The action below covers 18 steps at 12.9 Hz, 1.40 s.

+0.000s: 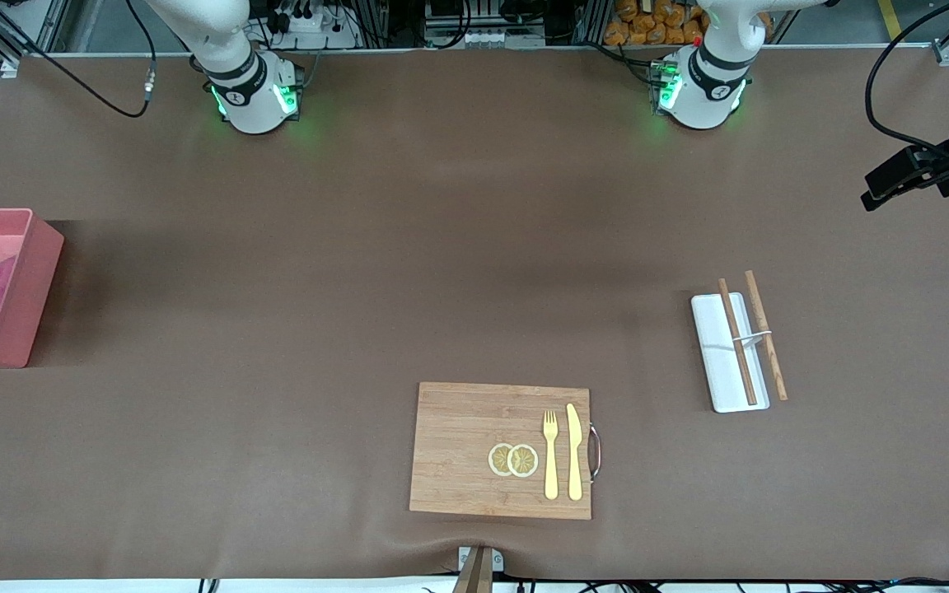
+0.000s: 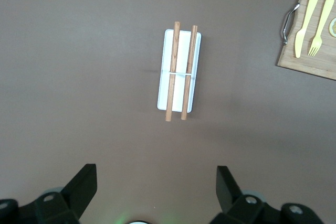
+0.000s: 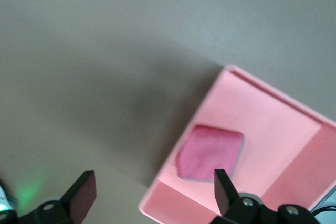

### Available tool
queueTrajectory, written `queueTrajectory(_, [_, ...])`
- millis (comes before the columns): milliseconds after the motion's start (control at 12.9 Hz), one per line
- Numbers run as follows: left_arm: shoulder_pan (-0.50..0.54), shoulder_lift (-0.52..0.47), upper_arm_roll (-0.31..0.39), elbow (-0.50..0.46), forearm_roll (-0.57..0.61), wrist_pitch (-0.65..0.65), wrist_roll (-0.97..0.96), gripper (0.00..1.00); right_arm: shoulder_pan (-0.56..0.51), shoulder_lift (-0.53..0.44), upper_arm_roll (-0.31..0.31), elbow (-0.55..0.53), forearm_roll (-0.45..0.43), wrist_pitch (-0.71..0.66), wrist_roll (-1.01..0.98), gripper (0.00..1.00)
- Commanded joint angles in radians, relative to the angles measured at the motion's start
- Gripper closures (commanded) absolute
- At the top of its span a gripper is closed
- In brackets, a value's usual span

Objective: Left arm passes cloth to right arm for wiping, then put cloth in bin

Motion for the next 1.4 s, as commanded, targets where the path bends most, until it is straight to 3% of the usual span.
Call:
queueTrajectory(0, [0.009,-0.019,-0.003,-0.003,-0.019,-0.018,0.002,0.00,0.132,-0.079,-0.008,-0.028,0.007,-0.065,0.138,0.00])
queueTrajectory(466, [0.007,-0.016,-0.006,-0.002,-0.021,-0.020,0.005,0.00,0.419,-0.237,-0.008,-0.051,0.004,-0.220,0.602,0.00])
queueTrajectory(698, [0.006,-0.014,-0.010,0.000,-0.021,-0.018,0.005,0.00,0.519,-0.390,-0.008,-0.201,0.004,-0.218,0.810,0.00])
queueTrajectory(853, [0.006,-0.016,-0.011,-0.002,-0.019,-0.018,0.013,0.00,0.525,-0.455,0.007,-0.275,0.008,-0.221,0.890,0.00])
queueTrajectory(1086, [0.007,-0.020,-0.011,-0.005,-0.019,-0.021,0.019,0.00,0.479,-0.494,0.018,-0.300,0.062,-0.220,0.998,0.00])
queueTrajectory(1319, [0.006,-0.080,-0.013,-0.060,-0.019,-0.015,0.019,0.00,0.418,-0.531,0.098,-0.297,0.076,-0.220,1.173,0.00])
